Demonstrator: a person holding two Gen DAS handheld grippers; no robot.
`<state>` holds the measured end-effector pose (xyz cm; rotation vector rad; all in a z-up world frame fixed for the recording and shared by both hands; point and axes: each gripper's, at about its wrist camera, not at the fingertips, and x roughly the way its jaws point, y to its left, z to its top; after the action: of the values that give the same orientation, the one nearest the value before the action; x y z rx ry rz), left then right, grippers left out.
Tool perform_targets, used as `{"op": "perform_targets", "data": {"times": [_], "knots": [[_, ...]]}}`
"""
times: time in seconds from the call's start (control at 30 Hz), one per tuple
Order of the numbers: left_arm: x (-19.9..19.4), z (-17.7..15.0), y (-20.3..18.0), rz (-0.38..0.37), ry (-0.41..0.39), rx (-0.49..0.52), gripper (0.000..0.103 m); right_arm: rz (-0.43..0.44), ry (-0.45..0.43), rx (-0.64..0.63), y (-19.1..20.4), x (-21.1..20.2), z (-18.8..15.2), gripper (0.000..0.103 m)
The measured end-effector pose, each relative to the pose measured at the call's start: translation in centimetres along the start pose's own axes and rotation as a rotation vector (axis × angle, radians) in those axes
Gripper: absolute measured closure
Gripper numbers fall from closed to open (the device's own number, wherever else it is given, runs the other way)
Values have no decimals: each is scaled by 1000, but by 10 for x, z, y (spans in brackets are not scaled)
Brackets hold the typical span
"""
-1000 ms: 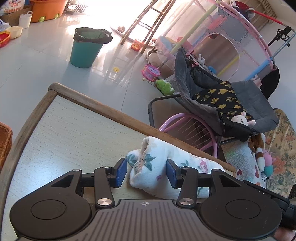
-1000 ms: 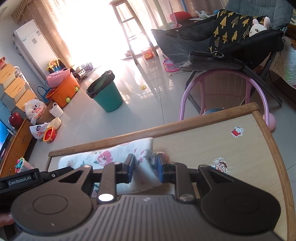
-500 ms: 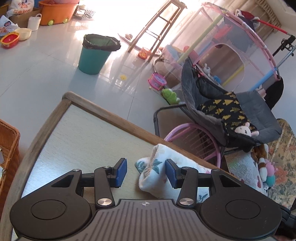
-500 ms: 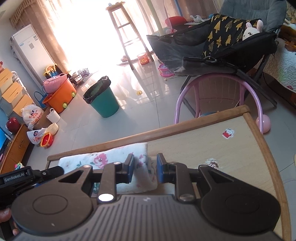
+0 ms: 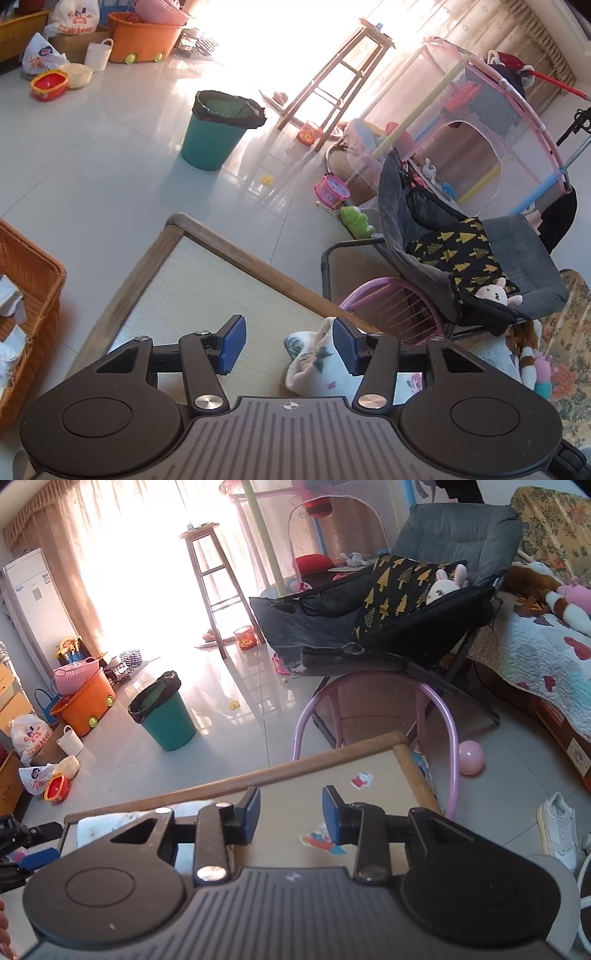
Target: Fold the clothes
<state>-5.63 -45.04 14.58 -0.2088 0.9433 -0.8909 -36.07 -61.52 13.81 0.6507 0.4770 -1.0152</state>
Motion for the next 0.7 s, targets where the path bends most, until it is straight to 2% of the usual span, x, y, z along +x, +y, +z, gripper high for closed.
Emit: {"op": "perform_targets", "data": {"times": [0.1, 0.2, 0.4, 0.53, 0.57, 0.63, 0.7], "knots": [[-12, -10, 1, 4, 3, 19, 48, -12, 20, -20, -1, -4, -17, 54], [-22, -29, 2, 21, 19, 81, 43, -28, 51, -58, 2, -4, -39, 54], [-31, -72, 8, 107, 61, 226, 39, -74, 64, -155, 14, -7, -74, 53], [-38, -88, 8, 133, 35, 345, 24, -90, 52, -191, 14, -10, -86, 51], [-37, -90, 7, 134, 35, 375, 21, -88, 46, -198, 13, -9, -88, 49], [-34, -93, 2, 138, 33, 411, 9, -93, 29, -221, 15, -7, -91, 44], [-31, -95, -3, 144, 32, 444, 3, -102, 10, -253, 18, -3, -94, 34]]}}
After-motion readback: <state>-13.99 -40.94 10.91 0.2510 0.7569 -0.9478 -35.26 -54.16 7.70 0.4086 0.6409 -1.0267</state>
